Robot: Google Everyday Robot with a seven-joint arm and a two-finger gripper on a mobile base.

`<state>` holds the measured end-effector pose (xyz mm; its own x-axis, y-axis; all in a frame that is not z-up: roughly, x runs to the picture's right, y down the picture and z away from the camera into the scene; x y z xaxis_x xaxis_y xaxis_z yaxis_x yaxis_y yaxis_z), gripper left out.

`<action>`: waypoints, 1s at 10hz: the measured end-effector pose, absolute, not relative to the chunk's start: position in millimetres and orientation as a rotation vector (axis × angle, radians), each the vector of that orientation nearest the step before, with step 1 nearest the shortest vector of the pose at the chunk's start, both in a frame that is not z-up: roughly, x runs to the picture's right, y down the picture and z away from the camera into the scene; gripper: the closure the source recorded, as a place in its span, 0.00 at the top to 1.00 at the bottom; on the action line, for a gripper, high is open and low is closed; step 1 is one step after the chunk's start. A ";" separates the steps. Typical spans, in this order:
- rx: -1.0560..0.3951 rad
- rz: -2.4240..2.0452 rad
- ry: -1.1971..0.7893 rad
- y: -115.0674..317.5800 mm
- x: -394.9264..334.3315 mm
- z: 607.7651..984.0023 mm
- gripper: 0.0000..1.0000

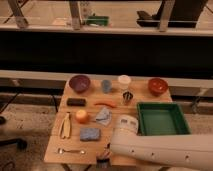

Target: Wipe table surface with brush

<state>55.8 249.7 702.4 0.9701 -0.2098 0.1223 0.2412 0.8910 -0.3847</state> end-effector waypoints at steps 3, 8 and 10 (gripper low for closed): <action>-0.415 -0.234 -0.092 248.6 49.1 716.3 0.00; -0.432 -0.202 -0.061 248.9 57.9 742.5 0.00; -0.432 -0.194 -0.040 251.9 62.3 748.0 0.00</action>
<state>62.3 251.9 748.0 0.9808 -0.1778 0.0798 0.1949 0.8899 -0.4123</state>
